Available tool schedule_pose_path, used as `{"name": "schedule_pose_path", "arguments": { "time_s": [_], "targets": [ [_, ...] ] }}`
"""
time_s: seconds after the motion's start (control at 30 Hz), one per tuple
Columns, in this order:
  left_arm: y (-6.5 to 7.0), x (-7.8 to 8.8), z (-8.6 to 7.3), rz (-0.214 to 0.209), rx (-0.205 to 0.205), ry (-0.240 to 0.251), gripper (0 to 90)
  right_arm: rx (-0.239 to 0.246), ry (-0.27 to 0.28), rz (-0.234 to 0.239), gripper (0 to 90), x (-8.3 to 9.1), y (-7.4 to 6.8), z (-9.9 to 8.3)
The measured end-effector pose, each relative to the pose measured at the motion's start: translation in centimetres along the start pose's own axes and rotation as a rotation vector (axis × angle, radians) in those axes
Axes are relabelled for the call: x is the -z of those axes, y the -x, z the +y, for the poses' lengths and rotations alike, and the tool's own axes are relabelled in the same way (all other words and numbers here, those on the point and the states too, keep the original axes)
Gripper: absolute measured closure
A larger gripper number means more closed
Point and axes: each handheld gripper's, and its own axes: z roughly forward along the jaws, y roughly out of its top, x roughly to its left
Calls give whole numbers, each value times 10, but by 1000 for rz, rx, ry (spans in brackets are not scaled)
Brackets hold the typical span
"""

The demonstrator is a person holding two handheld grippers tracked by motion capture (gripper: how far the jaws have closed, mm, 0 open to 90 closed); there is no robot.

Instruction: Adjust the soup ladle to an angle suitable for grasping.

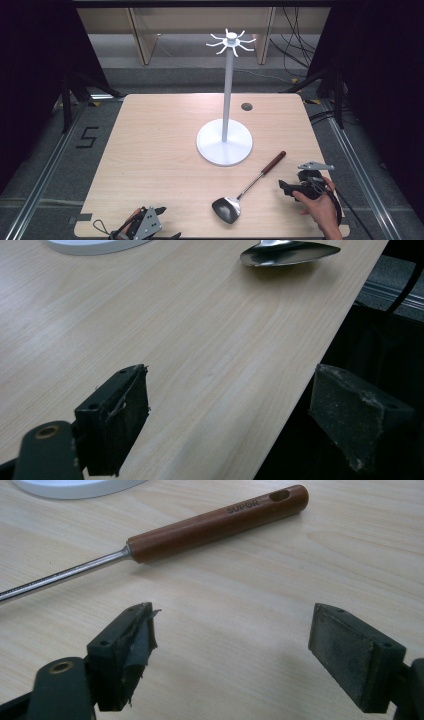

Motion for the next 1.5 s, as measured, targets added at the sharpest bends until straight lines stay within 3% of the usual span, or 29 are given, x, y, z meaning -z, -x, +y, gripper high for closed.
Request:
{"name": "schedule_pose_path", "arguments": {
  "time_s": [0.03, 0.07, 0.1, 0.13, 0.2, 0.3, 0.37, 0.4, 0.43, 0.47, 0.6, 0.63, 0.7, 0.8, 0.83, 0.87, 0.93, 1.0, 1.03, 1.07, 1.1, 1.13, 1.17, 1.2, 1.23, 1.3, 1.33, 1.4, 1.5],
  "targets": [
    [0, 0, 0, -2, 3, 2, 149, -6, 5, 4, 190, 0, -1, 1],
    [0, 0, 0, -5, 14, 10, 150, 35, 23, -7, 188, -1, 1, 2],
    [0, 1, 1, -14, 8, -5, 150, 7, 7, 1, 185, -1, -1, 4],
    [0, 0, 1, 5, -1, 1, 149, 28, 32, -3, 181, -2, 0, 5],
    [0, -1, 0, 3, -3, -3, 150, -14, 13, 21, 172, -1, -3, 10],
    [0, -1, 0, 14, -2, -3, 150, -16, 12, 15, 173, -2, -3, 15],
    [-1, 1, 0, -13, -4, -19, 150, -35, 3, 15, 196, -3, -5, 19],
    [-1, -1, 0, 0, -2, -8, 150, -28, 12, 22, 203, -4, -4, 21],
    [0, -1, 0, 3, 4, -2, 150, -40, 3, 18, 194, -5, -4, 24],
    [0, -1, 0, 0, 7, 0, 150, -83, -1, 20, 186, -8, -7, 27],
    [0, 1, 0, -4, 15, 2, 150, -105, -20, 20, 187, -17, -8, 39],
    [-1, 1, 0, -9, 17, 2, 150, -83, -6, 16, 185, -20, -6, 40],
    [0, 1, 0, -3, 17, 4, 150, -112, -49, 14, 172, -26, -6, 49],
    [-1, 0, 0, -5, 17, 4, 150, -115, -51, 12, 168, -32, -6, 52],
    [0, 0, 1, -17, 31, 10, 150, -82, -62, 23, 169, -34, -3, 54],
    [-1, 1, 1, -15, 16, -1, 150, -98, -78, 22, 169, -39, -5, 56],
    [-1, 1, 0, -17, 16, 0, 150, -78, -70, 21, 170, -44, -5, 57],
    [0, 0, 0, -16, 37, 19, 150, -76, -94, 12, 177, -48, -9, 59],
    [0, -1, 0, -2, 38, 32, 150, -118, -116, -1, 167, -49, -11, 59],
    [0, 0, 0, -19, 36, 18, 150, -117, -121, -11, 157, -51, -10, 59],
    [-1, 1, 0, -15, 11, -2, 150, -143, -129, -25, 157, -53, -11, 60],
    [-1, 2, 0, -13, 13, 2, 150, -145, -111, -46, 161, -54, -11, 60],
    [-1, 2, 1, -17, 17, 3, 150, -157, -120, -18, 166, -56, -9, 61],
    [0, 0, 0, -3, 34, 28, 150, -152, -126, -22, 168, -58, -7, 61],
    [-1, 1, 1, -12, 16, 6, 150, -163, -130, -23, 157, -60, -7, 62],
    [-1, 1, 0, -19, 14, 0, 150, -161, -116, -31, 163, -63, -7, 62],
    [-1, 1, 0, -17, 16, 2, 150, -154, -135, -39, 162, -63, -8, 64],
    [0, -1, 0, -6, 40, 34, 150, -150, -127, -39, 172, -65, -8, 66],
    [-1, 1, 0, -18, 17, 2, 150, -114, -153, -39, 153, -68, -11, 69]
  ]
}}
